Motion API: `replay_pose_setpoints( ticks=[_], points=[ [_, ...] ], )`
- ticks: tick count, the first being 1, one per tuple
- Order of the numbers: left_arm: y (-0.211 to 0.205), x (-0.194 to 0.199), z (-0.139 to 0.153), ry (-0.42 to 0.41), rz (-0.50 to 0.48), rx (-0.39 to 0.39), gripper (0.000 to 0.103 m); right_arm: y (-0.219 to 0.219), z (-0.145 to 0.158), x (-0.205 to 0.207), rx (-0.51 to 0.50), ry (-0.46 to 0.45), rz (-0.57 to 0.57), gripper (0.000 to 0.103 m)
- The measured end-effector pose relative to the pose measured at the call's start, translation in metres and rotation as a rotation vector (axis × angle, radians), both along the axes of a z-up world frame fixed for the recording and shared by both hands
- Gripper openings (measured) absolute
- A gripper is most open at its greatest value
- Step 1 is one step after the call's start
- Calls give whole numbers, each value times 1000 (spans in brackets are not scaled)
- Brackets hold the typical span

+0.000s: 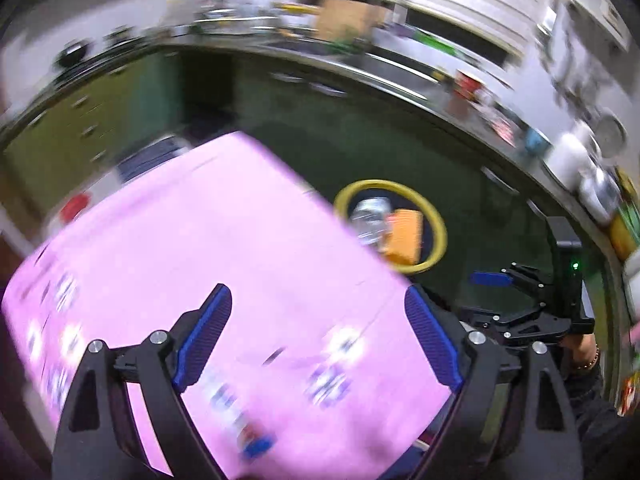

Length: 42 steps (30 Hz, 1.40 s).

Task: Collect trash
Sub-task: 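Move the right gripper to the white protein tube and grasp it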

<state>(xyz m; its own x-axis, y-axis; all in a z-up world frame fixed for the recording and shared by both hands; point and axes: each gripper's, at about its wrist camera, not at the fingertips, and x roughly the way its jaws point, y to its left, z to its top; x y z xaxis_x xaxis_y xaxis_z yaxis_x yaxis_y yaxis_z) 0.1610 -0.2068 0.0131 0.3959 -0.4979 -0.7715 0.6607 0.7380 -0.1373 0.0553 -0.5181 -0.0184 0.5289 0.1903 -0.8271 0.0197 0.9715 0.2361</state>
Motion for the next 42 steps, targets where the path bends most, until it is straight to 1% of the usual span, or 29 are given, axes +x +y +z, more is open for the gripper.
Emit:
replay_pose_setpoints(
  ticks=[1,3,4,5,6,7,10,11,15,19,22,24,25,26,27,28,29,33,37,39,42],
  points=[
    [21,-4,-2,-3,38,-4,84,15,2,7,9,-5,36,76],
    [61,-11,-6,-19,118,2,85,64,5,26,53,-19,142,76],
    [81,-17,-10,-28,160,2,85,81,5,33,63,-21,177,76],
    [100,-22,-13,-31,202,0,85,112,4,45,75,-20,237,76],
    [112,-26,-16,-30,226,-5,86,128,3,51,81,-17,271,76],
    [128,-32,-21,-26,260,-15,87,155,0,61,90,-7,325,75],
    [162,-46,-30,-29,327,-22,88,206,-16,82,82,35,398,72],
    [169,-51,-33,-34,345,-21,88,220,-21,88,79,54,416,68],
    [192,-67,-41,-60,395,2,88,251,-41,104,51,106,438,63],
    [199,-70,-45,-39,393,-9,88,264,-51,115,20,122,425,62],
    [200,-72,-49,-37,391,-5,88,274,-60,122,-22,144,420,57],
    [200,-72,-50,-35,387,-5,88,279,-67,127,-46,156,423,49],
    [200,-72,-52,-33,386,-5,89,279,-68,128,-55,160,424,49],
    [199,-71,-52,-31,385,-5,89,279,-69,127,-63,154,424,45],
    [199,-71,-53,-28,383,-3,90,278,-69,125,-73,154,424,40],
    [198,-71,-54,-26,380,-1,90,278,-69,126,-70,156,424,37],
    [197,-71,-55,-23,379,0,90,277,-69,126,-69,157,423,30],
    [197,-71,-58,-15,375,3,90,270,-66,126,-58,144,413,28],
    [195,-72,-57,-18,370,8,90,255,-54,122,-35,109,390,28],
    [193,-72,-56,-21,365,8,90,240,-42,117,-23,80,367,28],
    [187,-74,-54,-29,347,13,90,200,-23,111,-27,32,290,28]
  ],
)
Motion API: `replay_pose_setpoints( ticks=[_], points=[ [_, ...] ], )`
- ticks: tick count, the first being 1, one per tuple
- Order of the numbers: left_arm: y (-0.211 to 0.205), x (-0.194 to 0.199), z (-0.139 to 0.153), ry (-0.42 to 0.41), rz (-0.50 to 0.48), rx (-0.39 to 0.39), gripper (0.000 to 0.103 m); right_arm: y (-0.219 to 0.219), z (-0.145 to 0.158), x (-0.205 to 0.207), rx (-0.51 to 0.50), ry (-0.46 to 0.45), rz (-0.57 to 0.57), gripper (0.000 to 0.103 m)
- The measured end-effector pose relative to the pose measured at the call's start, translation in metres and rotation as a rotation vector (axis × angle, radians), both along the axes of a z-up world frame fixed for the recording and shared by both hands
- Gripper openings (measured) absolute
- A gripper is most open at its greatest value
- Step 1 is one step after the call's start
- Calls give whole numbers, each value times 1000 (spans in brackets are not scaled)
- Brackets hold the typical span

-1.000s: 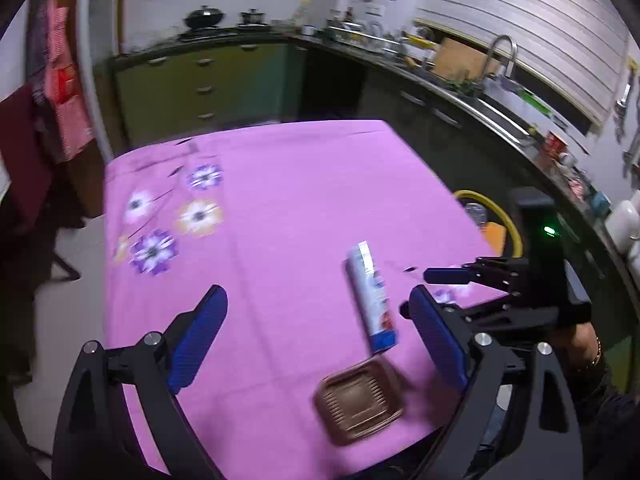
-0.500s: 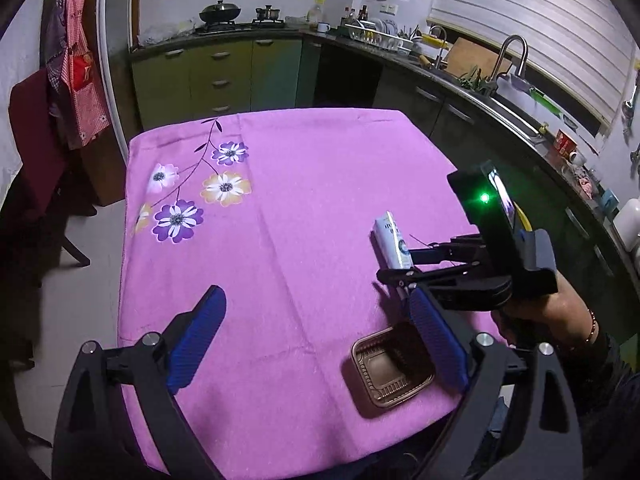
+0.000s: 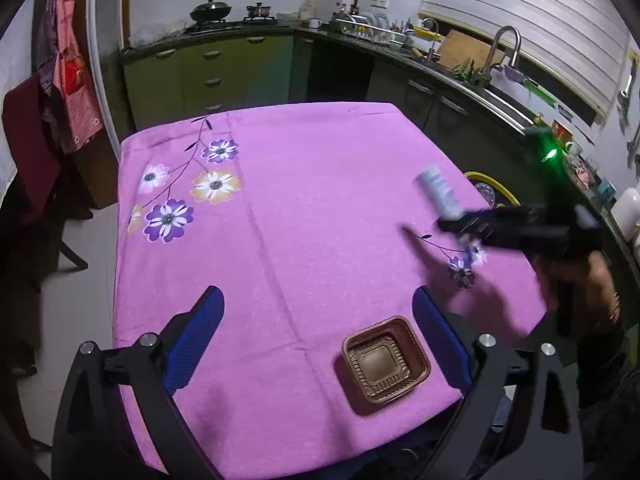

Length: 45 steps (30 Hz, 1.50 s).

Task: Collect trash
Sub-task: 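Move the right gripper to the white protein tube and grasp it, then carry the protein tube over the bin with the right gripper and release it, then grasp the brown plastic tray rim with the left gripper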

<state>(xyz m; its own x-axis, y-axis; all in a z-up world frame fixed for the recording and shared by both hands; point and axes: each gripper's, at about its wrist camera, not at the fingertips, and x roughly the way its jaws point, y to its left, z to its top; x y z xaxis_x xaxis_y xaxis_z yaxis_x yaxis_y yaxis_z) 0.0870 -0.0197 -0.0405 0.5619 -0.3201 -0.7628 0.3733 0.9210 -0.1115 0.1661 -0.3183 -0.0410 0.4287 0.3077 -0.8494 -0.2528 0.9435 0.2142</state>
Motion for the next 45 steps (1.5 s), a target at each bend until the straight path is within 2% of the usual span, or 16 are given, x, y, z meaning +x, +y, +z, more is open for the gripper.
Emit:
replay_pose_setpoints(
  ticks=[4,8,11,17,20,22,27,34,40,45],
  points=[
    [-9,0,-2,4,-22,2,91,-87,17,-5,-35,-40,-198,29],
    [-18,-1,-3,12,-37,4,91,-180,11,-6,-75,-31,-403,29],
    [-24,-1,-4,13,-42,12,91,-244,-8,3,-117,10,-540,29],
    [-30,-1,-4,21,-36,30,91,-307,-50,32,-114,78,-682,31],
    [-31,0,-5,27,-35,39,91,-322,-63,48,-129,87,-725,56],
    [-32,0,-5,31,-40,41,91,-333,-61,51,-135,76,-753,56],
    [-32,2,-9,49,-41,43,91,-329,-23,14,-70,-29,-746,56],
    [-34,0,-34,126,-33,90,91,-270,26,-56,-52,-151,-635,60],
    [-31,-5,-52,172,-3,98,91,-214,49,-83,1,-228,-511,62],
    [-36,-1,-75,216,12,110,91,-180,51,-89,1,-253,-441,62]
  ],
)
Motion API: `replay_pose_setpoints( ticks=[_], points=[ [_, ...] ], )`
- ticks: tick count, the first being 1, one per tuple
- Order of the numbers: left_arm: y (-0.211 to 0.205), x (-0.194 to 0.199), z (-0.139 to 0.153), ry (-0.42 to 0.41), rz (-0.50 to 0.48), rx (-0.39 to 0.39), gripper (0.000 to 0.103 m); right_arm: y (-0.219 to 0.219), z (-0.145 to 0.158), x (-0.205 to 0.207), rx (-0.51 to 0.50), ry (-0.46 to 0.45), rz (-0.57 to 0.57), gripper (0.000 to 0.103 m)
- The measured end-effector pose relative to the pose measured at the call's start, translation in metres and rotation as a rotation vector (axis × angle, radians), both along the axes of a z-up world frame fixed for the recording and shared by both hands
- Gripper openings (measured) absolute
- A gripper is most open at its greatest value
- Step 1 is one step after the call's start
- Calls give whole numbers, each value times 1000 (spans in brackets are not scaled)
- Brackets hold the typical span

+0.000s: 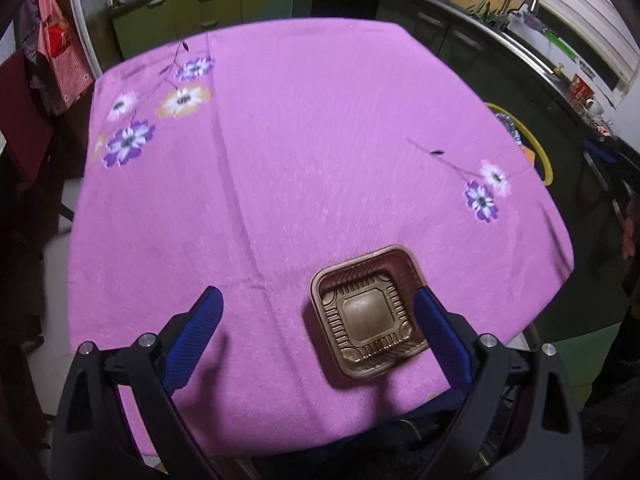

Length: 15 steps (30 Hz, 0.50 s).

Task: Collect trash
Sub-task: 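Grasp the brown plastic tray rim with the left gripper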

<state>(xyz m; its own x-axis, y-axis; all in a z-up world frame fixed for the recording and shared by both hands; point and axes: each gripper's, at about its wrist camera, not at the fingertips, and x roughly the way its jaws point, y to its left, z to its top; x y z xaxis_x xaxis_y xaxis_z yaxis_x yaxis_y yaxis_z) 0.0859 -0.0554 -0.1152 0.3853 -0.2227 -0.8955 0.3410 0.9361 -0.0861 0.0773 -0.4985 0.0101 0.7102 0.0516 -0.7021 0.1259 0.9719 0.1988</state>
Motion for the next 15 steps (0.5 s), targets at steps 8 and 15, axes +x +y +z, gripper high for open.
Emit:
replay_pose_setpoints(
  ticks=[8,15],
  points=[
    [-4,12,-26,38,34,33,70,1,-12,0,23,29,4,62],
    [-6,12,-28,17,37,76,56,-3,-17,0,36,37,-1,63]
  ],
)
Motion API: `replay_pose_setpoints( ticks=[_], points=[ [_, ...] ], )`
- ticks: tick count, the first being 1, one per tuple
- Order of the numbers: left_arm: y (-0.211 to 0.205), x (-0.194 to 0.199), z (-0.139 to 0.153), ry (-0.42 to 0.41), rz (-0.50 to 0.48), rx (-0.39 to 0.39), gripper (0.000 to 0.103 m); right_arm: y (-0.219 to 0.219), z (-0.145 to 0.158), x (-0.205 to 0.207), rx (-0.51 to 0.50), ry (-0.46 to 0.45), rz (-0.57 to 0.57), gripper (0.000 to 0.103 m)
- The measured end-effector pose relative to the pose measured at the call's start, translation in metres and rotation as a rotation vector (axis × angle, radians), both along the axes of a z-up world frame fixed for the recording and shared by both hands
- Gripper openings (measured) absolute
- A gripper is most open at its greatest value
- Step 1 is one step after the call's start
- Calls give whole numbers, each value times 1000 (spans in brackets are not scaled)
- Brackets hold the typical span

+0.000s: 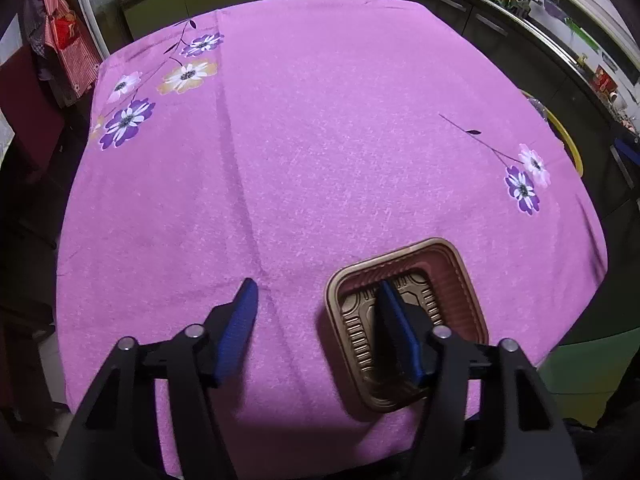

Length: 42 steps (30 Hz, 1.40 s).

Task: Collect trash
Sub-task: 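Grasp the brown plastic tray rim with the left gripper, then carry the brown tray over the bin with the left gripper and release it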

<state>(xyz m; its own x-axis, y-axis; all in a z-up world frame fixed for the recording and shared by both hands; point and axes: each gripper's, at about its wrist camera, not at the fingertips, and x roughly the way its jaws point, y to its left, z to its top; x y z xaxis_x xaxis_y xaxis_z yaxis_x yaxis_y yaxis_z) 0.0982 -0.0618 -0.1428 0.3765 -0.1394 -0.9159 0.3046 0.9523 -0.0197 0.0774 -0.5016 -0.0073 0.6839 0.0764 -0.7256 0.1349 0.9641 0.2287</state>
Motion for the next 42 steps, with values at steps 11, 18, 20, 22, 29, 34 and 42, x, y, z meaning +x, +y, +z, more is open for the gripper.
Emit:
replay_pose_setpoints(
  ticks=[11,18,20,22,29,34,42],
  points=[
    [-6,-5,3,-3,-59,-5,11,0,0,-1,8,-3,1,63],
    [-4,-5,10,-33,-76,1,7,-5,4,-5,4,-12,-15,63],
    [-4,-6,14,-43,-84,3,6,-6,4,-6,4,-13,-18,63],
    [-5,-7,19,-52,-91,3,6,-6,5,-6,3,-12,-20,63],
    [-17,-10,52,-104,-161,-7,5,-9,12,-11,-2,-28,-39,63],
    [-33,-3,75,-125,-232,-56,5,-18,20,-19,-14,-42,-67,63],
    [-89,11,119,-194,-399,-121,5,-43,31,-45,-17,-72,-147,68]
  ],
)
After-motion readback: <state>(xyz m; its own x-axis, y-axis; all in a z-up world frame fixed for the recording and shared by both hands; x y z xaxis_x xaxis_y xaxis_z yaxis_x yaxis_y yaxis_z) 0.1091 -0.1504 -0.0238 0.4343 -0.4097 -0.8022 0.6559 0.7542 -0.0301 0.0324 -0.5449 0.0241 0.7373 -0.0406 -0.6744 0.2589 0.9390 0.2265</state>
